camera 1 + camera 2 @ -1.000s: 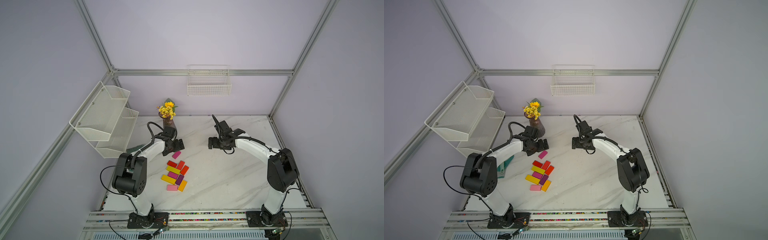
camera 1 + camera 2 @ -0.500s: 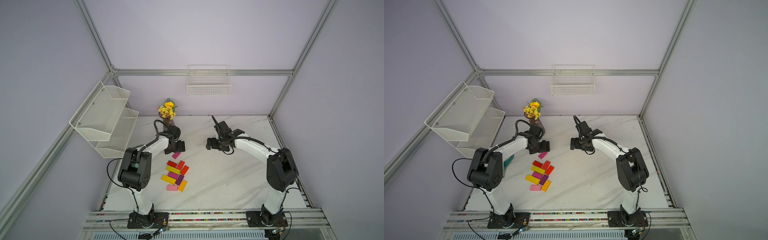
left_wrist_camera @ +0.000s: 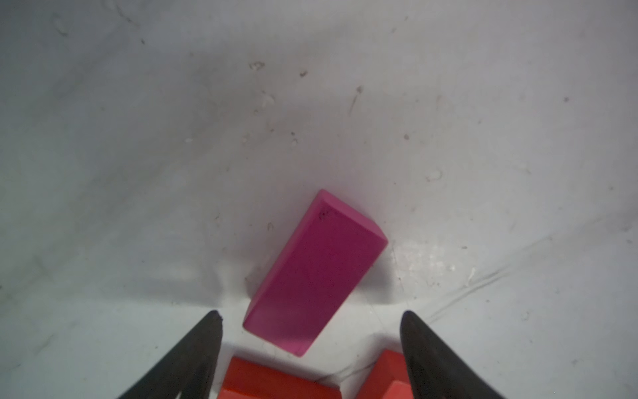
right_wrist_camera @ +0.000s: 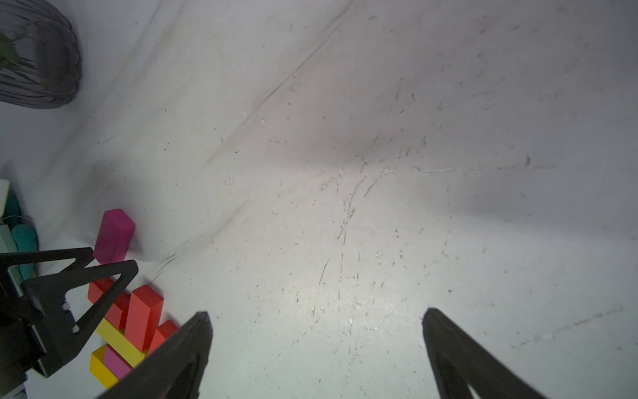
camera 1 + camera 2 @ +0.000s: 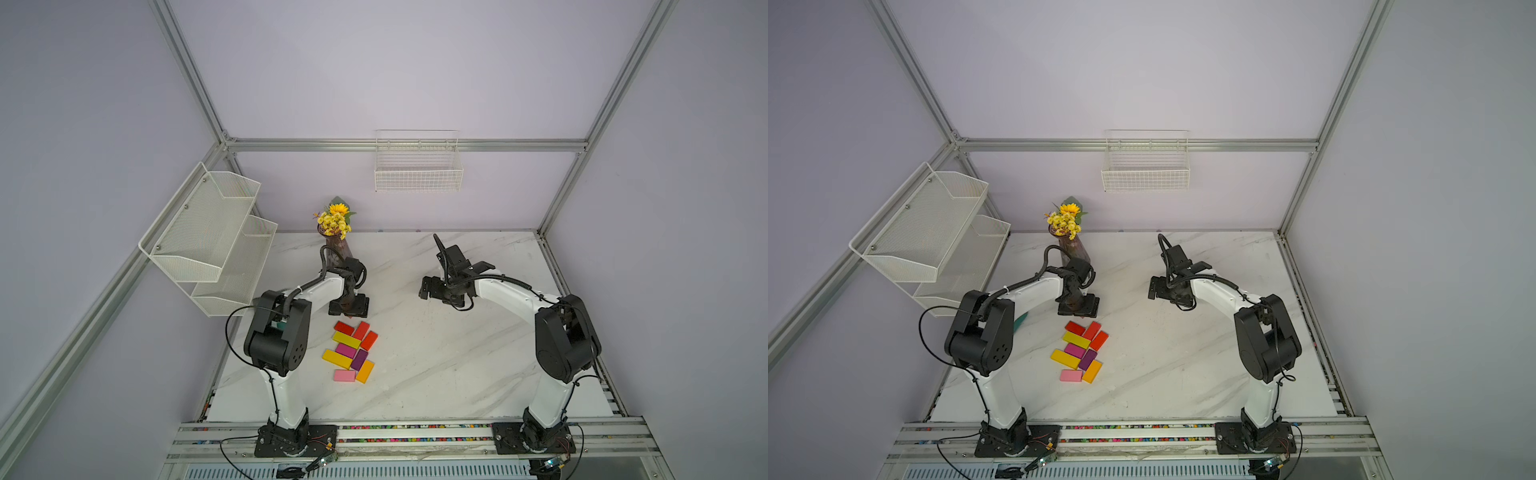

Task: Assemble the letter c with building blocks
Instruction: Pick up the building block from the center of the board.

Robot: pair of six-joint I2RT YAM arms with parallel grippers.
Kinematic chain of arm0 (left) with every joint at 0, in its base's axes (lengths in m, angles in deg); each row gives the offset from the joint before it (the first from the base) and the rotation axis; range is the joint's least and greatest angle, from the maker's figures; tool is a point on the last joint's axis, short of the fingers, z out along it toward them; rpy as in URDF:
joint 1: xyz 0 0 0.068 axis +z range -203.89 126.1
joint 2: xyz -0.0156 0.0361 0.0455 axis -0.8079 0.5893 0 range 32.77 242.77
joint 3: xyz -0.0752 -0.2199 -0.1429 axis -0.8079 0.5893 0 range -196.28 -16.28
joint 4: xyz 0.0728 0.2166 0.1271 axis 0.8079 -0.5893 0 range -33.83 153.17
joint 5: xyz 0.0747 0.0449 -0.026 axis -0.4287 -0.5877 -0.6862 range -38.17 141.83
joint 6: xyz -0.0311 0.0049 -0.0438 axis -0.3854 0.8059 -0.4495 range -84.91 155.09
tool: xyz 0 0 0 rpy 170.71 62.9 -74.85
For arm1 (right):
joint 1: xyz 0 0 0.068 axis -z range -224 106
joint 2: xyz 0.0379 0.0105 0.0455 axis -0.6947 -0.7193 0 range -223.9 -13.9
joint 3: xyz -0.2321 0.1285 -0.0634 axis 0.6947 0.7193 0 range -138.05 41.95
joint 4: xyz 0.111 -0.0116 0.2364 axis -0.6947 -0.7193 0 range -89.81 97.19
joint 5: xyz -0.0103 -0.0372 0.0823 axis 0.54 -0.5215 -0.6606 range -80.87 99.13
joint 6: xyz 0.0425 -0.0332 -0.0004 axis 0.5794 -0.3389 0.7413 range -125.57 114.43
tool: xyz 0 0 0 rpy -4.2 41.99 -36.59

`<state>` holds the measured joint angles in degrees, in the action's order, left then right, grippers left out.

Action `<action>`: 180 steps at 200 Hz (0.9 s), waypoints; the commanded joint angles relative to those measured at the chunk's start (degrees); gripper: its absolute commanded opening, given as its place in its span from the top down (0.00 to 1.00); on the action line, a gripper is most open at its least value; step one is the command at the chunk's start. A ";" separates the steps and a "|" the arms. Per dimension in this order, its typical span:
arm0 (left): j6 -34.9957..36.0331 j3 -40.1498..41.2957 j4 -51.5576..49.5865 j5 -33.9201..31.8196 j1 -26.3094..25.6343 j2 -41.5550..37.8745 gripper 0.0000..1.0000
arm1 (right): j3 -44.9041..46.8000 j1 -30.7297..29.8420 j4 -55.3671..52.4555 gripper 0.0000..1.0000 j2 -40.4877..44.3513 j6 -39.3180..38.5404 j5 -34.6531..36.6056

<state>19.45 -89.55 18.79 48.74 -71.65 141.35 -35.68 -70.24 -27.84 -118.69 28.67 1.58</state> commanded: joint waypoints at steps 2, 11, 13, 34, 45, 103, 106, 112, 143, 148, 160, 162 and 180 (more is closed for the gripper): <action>1.97 -2.21 -0.99 -1.08 0.00 0.08 0.23 | 0.96 0.77 1.80 0.03 3.19 1.88 -0.28; 2.10 -2.52 -1.06 -1.13 0.00 0.53 0.25 | 1.31 0.97 1.89 0.03 3.60 1.97 -0.14; 2.15 -2.56 -1.06 -1.13 0.00 0.57 0.25 | 1.37 1.00 1.89 0.03 3.69 1.97 -0.11; 2.36 -3.51 -0.99 -1.38 0.00 1.56 0.27 | 2.07 1.27 1.98 0.03 4.58 2.10 0.26; 2.45 -4.09 -0.95 -1.80 0.00 2.06 0.28 | 2.28 1.45 1.89 0.03 5.02 2.15 0.43; 3.16 -6.88 -1.41 -2.08 0.00 5.20 0.37 | 3.22 2.20 1.72 0.03 6.57 2.24 0.87; 3.16 -6.83 -1.41 -2.09 0.00 5.18 0.37 | 3.24 2.24 1.67 0.04 6.61 2.24 0.95; 3.16 -6.72 -1.34 -2.11 0.00 5.16 0.39 | 3.32 2.40 1.63 0.04 6.77 2.24 0.96; 3.16 -5.98 -1.40 -1.84 0.00 4.73 0.57 | 3.96 3.20 1.63 0.04 7.49 2.24 0.87; 3.11 -5.95 -1.39 -1.62 0.00 4.50 0.61 | 4.04 3.41 1.63 0.04 7.58 2.24 0.87; 2.90 -5.82 -1.41 -1.11 0.00 3.87 0.71 | 4.30 3.83 1.63 0.04 7.89 2.22 0.71; 2.83 -5.78 -1.48 -0.99 0.00 3.76 0.73 | 4.32 3.92 1.63 0.04 7.93 2.19 0.70; 2.55 -6.37 -1.91 0.52 0.00 2.61 0.81 | 4.82 5.15 1.63 0.04 8.58 2.30 0.44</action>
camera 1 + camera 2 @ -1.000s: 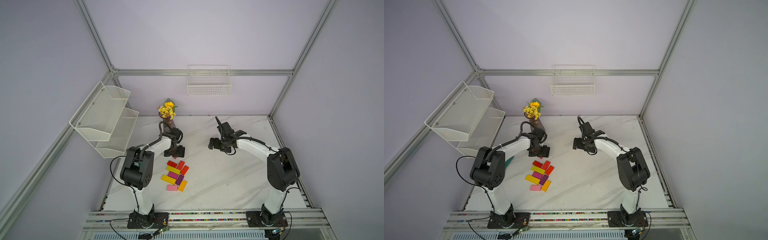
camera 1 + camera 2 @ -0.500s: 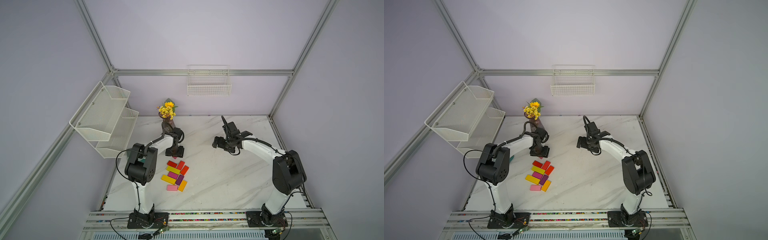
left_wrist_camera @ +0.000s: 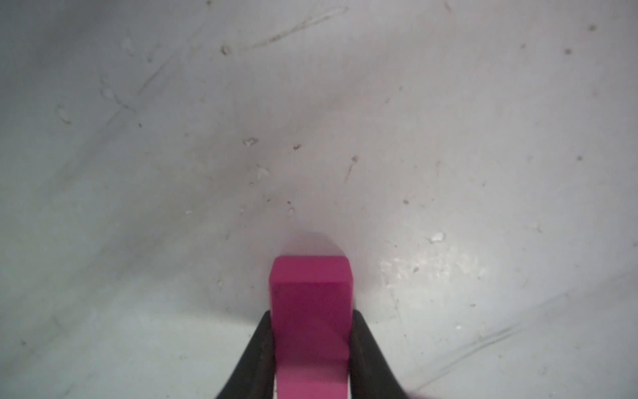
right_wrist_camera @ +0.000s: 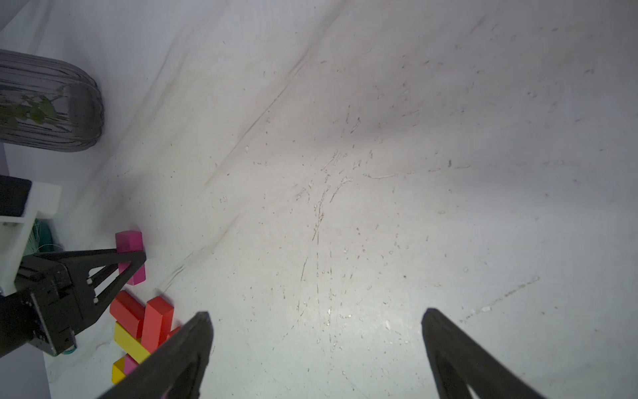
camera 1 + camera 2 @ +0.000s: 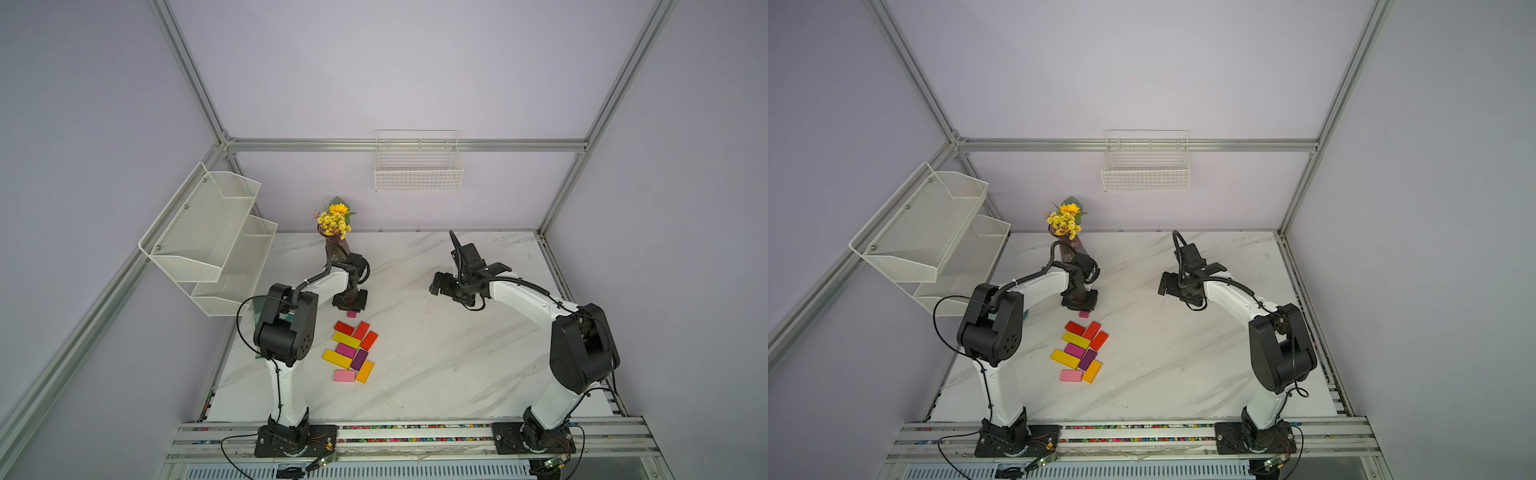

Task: Assemble the letter c with building blocks
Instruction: Pick up the building block from the center of the board, then place the building block at the center of the board.

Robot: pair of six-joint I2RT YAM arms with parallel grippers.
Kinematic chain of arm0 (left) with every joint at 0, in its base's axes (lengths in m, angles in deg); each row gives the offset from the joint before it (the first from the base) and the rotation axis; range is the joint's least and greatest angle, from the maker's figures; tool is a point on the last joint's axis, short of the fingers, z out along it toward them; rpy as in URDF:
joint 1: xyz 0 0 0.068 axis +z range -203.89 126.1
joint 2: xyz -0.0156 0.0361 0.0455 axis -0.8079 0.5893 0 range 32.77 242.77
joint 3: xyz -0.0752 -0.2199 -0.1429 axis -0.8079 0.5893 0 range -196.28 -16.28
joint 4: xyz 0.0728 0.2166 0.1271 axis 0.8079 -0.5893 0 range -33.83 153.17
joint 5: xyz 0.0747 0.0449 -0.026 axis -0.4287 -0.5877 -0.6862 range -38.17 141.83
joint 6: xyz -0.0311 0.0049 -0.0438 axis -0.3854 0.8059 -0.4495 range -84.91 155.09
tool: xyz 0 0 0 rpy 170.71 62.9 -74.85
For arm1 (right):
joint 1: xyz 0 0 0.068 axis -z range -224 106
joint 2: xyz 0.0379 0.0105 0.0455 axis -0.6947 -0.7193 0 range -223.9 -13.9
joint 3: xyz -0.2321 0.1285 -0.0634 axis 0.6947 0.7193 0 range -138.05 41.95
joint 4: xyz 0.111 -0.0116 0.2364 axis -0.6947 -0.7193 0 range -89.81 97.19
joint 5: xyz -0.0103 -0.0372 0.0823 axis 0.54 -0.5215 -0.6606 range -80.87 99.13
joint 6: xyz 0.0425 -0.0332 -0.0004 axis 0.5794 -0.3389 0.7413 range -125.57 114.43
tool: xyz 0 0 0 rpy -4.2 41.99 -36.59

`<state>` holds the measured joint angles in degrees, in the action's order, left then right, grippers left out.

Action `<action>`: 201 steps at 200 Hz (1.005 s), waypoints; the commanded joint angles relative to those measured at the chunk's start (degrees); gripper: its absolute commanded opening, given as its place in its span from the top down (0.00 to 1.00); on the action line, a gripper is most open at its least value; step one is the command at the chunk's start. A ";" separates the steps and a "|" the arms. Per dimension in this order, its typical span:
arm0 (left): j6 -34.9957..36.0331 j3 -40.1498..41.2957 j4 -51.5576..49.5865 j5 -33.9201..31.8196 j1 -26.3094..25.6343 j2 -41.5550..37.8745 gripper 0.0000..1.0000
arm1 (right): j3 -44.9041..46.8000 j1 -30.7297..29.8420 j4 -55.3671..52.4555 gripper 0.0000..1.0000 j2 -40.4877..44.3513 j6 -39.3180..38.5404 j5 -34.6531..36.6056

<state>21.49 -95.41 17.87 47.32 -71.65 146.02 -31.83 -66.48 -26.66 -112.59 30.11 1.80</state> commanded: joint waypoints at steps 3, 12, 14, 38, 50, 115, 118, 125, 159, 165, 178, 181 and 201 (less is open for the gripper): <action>0.47 -0.73 -1.10 2.35 -0.06 -2.28 0.82 | 1.06 1.67 0.45 0.04 2.66 0.88 0.15; 0.42 -1.59 -1.36 3.64 -0.21 -2.68 0.86 | 1.46 2.64 0.45 0.04 3.23 1.03 0.04; 0.38 -1.87 -1.46 3.90 -0.25 -2.75 0.86 | 1.62 2.84 0.43 0.04 3.37 1.05 0.04; -0.02 -6.07 -1.90 8.64 -2.07 -2.50 0.87 | 3.66 6.36 0.36 0.04 6.12 1.91 0.05; 0.05 -8.96 -2.14 10.57 -4.03 -1.14 0.87 | 5.10 8.42 0.27 0.04 7.67 2.28 0.04; 4.60 -30.76 -6.67 13.43 -18.67 14.07 0.87 | 13.56 16.72 -2.71 0.04 15.24 5.09 1.40; 4.65 -31.93 -7.05 13.26 -19.16 14.92 0.87 | 13.90 16.90 -2.84 0.04 15.55 5.18 1.44; 4.84 -34.59 -7.94 13.07 -20.30 16.78 0.87 | 14.69 17.24 -3.05 0.04 16.30 5.34 1.44; 4.78 -42.86 -9.26 13.55 -24.01 23.37 0.86 | 18.11 17.82 -3.57 0.04 19.70 6.05 1.44; 4.30 -43.49 -9.19 13.80 -24.37 24.10 0.86 | 18.52 17.87 -3.67 0.04 19.89 6.16 1.44; 3.52 -43.83 -8.93 13.93 -25.08 25.10 0.85 | 19.39 17.91 -3.94 0.04 21.30 6.31 1.44; 3.42 -43.84 -8.86 13.88 -25.22 25.32 0.85 | 19.60 17.91 -4.01 0.04 21.69 6.33 1.39; 3.42 -43.93 -8.78 13.25 -26.22 26.13 0.83 | 20.46 18.02 -4.34 0.04 22.62 6.07 1.28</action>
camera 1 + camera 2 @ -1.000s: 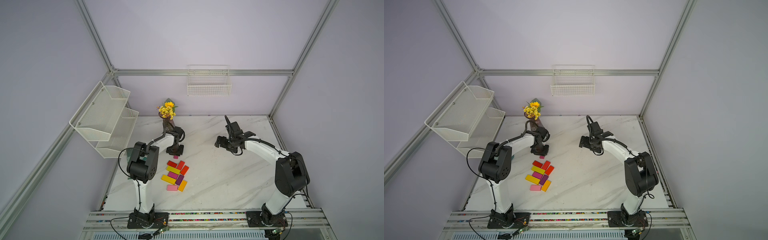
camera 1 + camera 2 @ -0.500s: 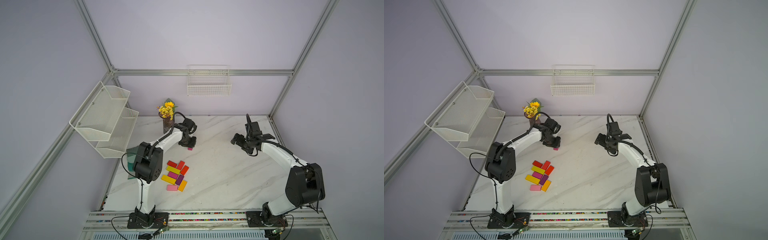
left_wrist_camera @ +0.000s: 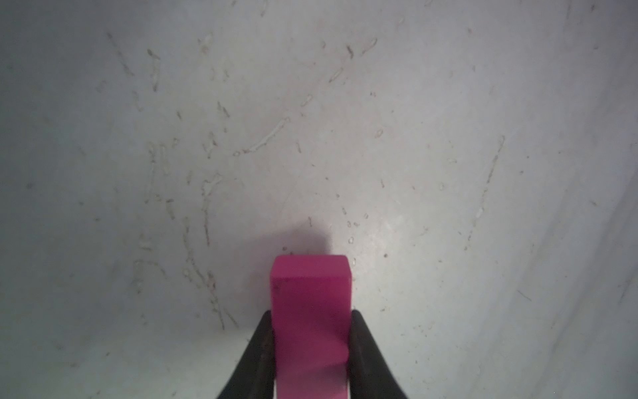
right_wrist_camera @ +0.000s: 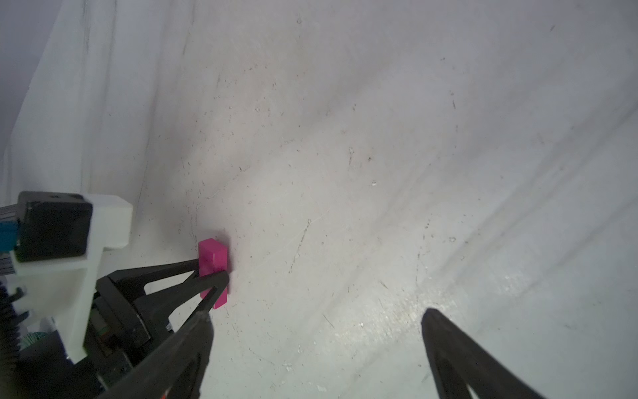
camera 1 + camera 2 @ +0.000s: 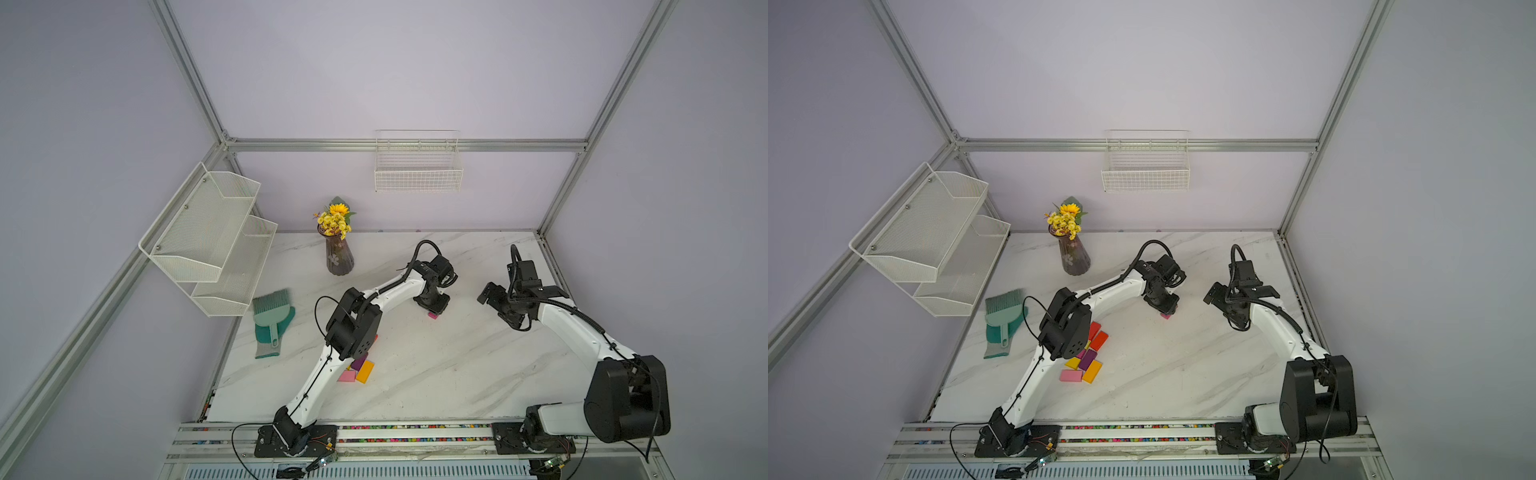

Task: Assemble the letter c with building blocks
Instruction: Place the building block at the center of the board, then pick up the building block from the center of the board.

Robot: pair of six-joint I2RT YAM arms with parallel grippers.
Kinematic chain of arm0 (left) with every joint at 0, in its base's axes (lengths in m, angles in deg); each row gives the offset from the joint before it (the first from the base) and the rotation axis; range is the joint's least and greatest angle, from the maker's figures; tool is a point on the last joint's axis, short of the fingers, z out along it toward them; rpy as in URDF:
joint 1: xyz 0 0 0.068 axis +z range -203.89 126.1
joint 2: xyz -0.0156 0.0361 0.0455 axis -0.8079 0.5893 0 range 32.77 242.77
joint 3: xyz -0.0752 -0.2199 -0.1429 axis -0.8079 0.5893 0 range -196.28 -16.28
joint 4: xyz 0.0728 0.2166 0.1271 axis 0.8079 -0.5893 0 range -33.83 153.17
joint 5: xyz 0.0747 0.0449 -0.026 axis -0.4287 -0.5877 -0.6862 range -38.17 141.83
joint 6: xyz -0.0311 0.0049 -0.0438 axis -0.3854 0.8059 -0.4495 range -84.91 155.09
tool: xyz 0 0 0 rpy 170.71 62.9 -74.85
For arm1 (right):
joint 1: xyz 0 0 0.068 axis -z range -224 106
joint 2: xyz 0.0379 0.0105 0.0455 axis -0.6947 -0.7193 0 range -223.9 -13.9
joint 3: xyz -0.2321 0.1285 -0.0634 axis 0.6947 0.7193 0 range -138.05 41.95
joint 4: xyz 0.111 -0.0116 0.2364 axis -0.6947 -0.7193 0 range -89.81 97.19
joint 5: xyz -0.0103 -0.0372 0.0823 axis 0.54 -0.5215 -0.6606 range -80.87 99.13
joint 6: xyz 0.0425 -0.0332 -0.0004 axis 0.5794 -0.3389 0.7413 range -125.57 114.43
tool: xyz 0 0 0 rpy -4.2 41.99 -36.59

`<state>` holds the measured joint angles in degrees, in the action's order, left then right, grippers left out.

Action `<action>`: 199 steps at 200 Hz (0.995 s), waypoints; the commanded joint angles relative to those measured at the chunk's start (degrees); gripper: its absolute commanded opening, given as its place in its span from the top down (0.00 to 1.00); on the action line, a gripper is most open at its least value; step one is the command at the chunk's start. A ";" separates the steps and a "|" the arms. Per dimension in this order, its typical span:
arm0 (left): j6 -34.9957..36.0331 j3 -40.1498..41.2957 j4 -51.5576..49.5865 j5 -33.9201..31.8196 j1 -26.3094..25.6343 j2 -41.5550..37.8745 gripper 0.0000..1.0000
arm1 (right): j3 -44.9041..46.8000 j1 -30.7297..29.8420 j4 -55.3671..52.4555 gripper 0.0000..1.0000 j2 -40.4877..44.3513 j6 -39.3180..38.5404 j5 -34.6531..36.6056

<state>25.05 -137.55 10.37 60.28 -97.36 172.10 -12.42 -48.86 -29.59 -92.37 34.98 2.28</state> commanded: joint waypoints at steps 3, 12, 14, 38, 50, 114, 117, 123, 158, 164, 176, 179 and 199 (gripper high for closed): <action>-0.11 -1.80 -1.27 0.14 -0.63 0.11 0.82 | 1.10 0.38 -1.50 0.04 2.52 1.07 0.79; -0.11 -1.78 -1.33 -0.07 -0.83 0.32 0.76 | 1.19 0.47 -1.63 0.04 2.66 0.83 0.63; -0.14 -1.82 -1.34 -0.09 -0.88 0.33 0.74 | 1.24 0.49 -1.70 0.04 2.70 0.79 0.57; -0.47 -1.84 -1.31 -0.68 -1.01 0.13 0.47 | 1.07 0.57 -1.66 0.04 2.89 -0.07 -0.21; -0.68 -1.78 -1.21 -1.02 -1.01 -0.48 0.35 | 0.76 0.57 -1.63 0.04 2.65 -0.51 -0.59; -4.36 6.05 2.11 -5.96 -0.51 -12.34 0.00 | -2.54 0.56 0.45 0.05 -1.89 -6.67 -5.25; -4.63 7.10 2.61 -6.27 -0.37 -13.40 0.00 | -2.82 0.63 0.58 0.06 -2.29 -7.43 -5.66; -5.22 9.44 3.50 -7.03 -0.10 -15.72 0.00 | -3.37 0.53 0.92 0.06 -3.21 -8.43 -6.59; -10.24 24.41 9.32 -10.73 3.29 -30.03 0.00 | -7.92 -2.34 1.68 0.10 -10.50 -12.42 -8.00; -11.29 27.07 10.19 -11.13 4.06 -32.41 0.00 | -9.14 -3.70 1.22 0.09 -12.05 -13.01 -7.47; -13.40 31.69 11.84 -11.43 5.98 -36.99 0.00 | -11.70 -6.53 0.33 0.10 -15.13 -13.93 -6.03; -13.99 32.69 12.12 -11.42 6.38 -38.00 0.00 | -12.38 -7.26 0.02 0.10 -15.92 -14.14 -5.58; -17.60 38.68 13.74 -10.45 9.95 -43.92 0.00 | -16.45 -11.51 -1.82 0.11 -20.61 -14.49 -3.91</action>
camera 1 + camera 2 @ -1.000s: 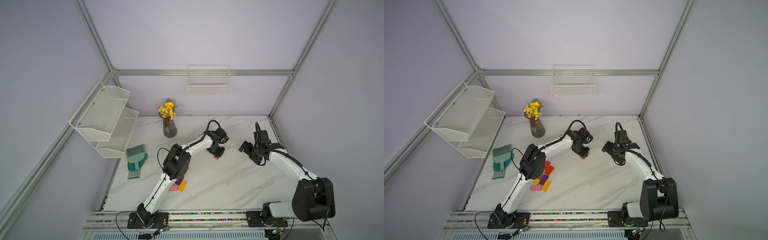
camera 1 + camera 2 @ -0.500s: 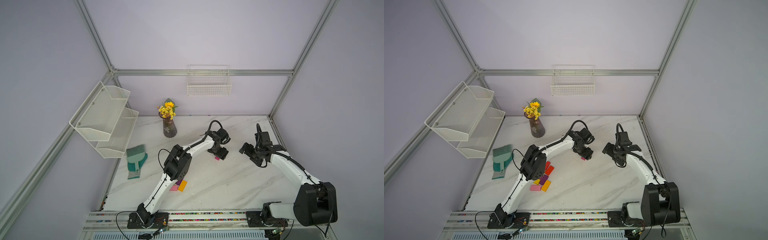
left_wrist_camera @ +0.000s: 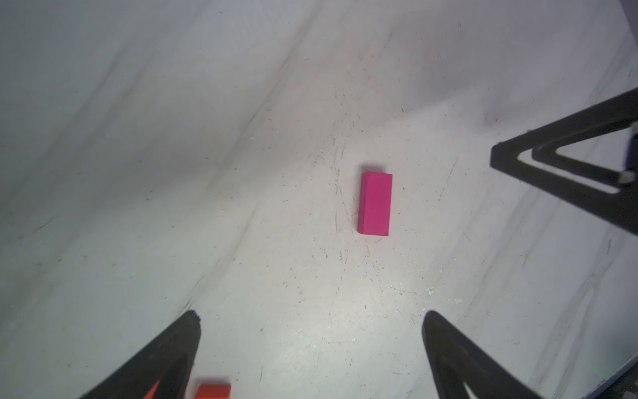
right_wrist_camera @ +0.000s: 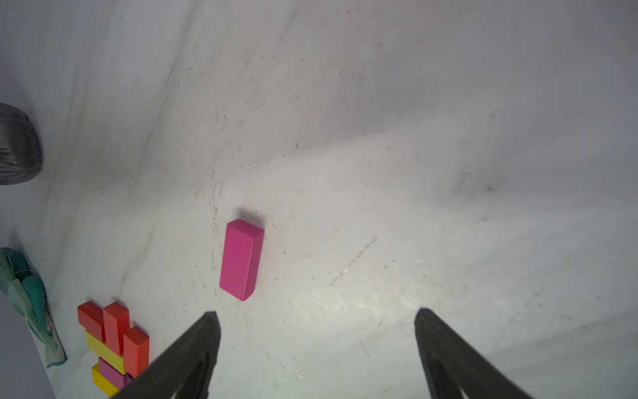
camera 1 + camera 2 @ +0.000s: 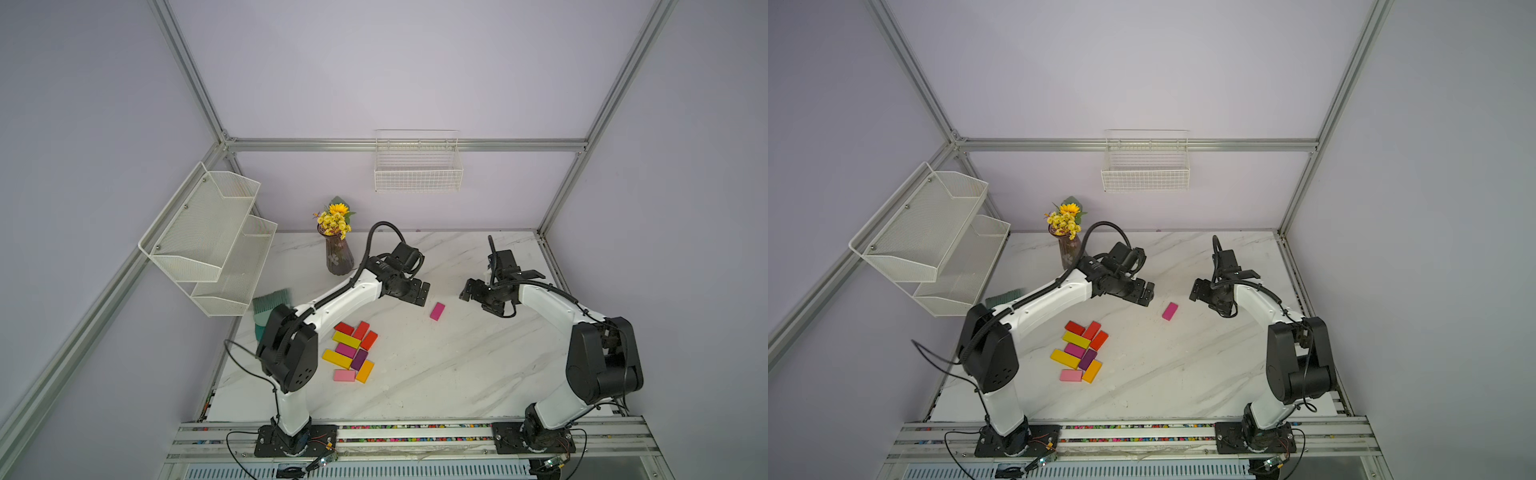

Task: Assemble the letter c with building blocks
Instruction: Pick up the building block from the center of the board.

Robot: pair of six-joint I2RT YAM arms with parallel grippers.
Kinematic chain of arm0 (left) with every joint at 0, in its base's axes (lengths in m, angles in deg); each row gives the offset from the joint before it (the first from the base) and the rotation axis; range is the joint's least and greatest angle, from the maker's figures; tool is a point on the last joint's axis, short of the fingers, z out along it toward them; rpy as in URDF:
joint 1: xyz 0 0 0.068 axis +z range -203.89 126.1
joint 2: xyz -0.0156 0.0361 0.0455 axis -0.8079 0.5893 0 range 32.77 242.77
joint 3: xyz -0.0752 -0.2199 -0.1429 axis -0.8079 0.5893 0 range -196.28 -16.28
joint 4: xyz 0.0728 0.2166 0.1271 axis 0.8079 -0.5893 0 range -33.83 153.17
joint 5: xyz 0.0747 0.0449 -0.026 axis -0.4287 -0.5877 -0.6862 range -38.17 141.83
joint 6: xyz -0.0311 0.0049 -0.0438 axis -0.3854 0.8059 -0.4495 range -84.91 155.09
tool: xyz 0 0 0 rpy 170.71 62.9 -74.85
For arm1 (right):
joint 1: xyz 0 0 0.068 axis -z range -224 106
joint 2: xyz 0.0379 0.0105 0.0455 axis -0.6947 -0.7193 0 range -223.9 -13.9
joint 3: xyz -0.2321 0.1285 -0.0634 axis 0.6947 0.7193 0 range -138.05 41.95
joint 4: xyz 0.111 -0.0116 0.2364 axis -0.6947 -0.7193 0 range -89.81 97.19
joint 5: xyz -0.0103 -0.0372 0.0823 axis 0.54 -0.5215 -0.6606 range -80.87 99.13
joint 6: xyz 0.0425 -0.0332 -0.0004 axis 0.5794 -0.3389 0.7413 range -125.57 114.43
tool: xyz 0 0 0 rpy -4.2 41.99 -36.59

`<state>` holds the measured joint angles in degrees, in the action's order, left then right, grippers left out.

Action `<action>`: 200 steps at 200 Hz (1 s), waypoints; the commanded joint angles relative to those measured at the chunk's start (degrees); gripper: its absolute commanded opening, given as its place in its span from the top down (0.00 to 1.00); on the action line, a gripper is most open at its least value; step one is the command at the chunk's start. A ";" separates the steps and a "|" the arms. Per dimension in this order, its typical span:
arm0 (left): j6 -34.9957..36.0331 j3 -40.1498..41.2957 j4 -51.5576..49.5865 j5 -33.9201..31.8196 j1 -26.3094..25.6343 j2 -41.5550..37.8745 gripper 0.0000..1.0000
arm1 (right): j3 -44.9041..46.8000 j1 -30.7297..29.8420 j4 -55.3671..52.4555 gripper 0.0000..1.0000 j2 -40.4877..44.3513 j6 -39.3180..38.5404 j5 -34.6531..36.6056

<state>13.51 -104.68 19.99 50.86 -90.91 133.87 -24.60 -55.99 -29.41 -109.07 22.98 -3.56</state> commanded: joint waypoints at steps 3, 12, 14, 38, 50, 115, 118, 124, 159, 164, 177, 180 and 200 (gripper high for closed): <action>-6.54 6.59 4.33 -0.97 4.05 -6.56 0.00 | -4.74 -4.79 -2.23 0.11 -4.54 -2.46 1.77; -7.52 8.66 4.60 -0.60 5.51 -8.69 0.00 | -5.92 -5.98 -2.76 0.11 -6.07 -1.79 1.38; -7.62 9.09 4.66 -0.54 5.89 -9.13 0.00 | -6.13 -6.24 -2.84 0.11 -6.45 -1.69 1.27; -8.46 12.96 4.81 -0.86 8.93 -13.15 0.00 | -5.87 -7.41 -1.40 0.11 -8.30 1.27 -1.02; -9.21 14.14 4.45 -2.34 10.12 -14.39 0.00 | -4.98 -7.68 -0.18 0.11 -8.68 2.98 -2.13; -11.86 16.86 4.40 -3.87 15.04 -16.73 0.00 | -4.83 -10.61 4.21 0.11 -12.76 8.56 -4.60; -11.90 16.86 4.49 -3.58 15.19 -16.73 0.00 | -4.95 -10.72 4.23 0.11 -12.95 8.76 -4.62; -11.98 16.94 4.65 -2.90 15.55 -16.72 0.00 | -5.23 -11.01 4.41 0.11 -13.38 9.04 -4.83; -12.70 17.03 4.53 -1.94 16.95 -16.72 0.00 | -6.80 -12.51 5.38 0.12 -15.35 10.83 -6.32; -13.03 17.12 4.43 -2.30 17.06 -16.82 0.00 | -6.96 -12.75 5.63 0.12 -15.54 11.03 -6.58; -13.53 17.51 4.40 -2.29 17.42 -16.81 0.00 | -7.69 -13.30 6.23 0.12 -16.24 11.79 -7.38; -13.64 17.60 4.47 -2.16 17.54 -16.92 0.00 | -7.95 -13.43 6.34 0.12 -16.40 11.97 -7.62; -14.15 18.17 4.57 -1.28 18.09 -16.90 0.00 | -10.24 -14.65 6.20 0.13 -17.86 12.48 -8.41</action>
<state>1.23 -87.41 23.31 48.48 -73.75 119.18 -32.38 -69.15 -24.25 -124.90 33.28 -10.31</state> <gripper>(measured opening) 0.997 0.876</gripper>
